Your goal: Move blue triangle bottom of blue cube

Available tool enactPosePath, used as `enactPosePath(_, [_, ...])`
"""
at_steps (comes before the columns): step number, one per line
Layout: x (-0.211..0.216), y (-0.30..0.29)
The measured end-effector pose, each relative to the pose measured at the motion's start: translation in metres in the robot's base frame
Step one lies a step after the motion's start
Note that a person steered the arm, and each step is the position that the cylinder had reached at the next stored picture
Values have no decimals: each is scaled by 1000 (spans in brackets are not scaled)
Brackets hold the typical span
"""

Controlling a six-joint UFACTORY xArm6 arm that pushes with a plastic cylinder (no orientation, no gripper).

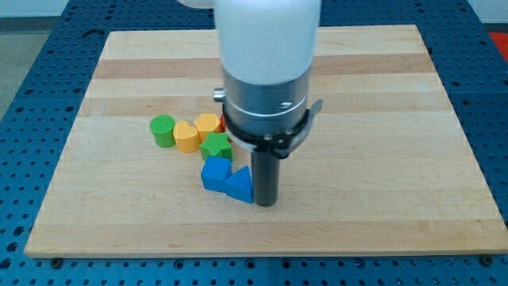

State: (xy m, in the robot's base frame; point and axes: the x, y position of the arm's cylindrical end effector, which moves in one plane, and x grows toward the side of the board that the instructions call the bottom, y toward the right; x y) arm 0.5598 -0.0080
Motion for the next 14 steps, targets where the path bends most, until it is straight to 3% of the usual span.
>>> enactPosePath(6, [19,-37])
enactPosePath(14, [9,-41])
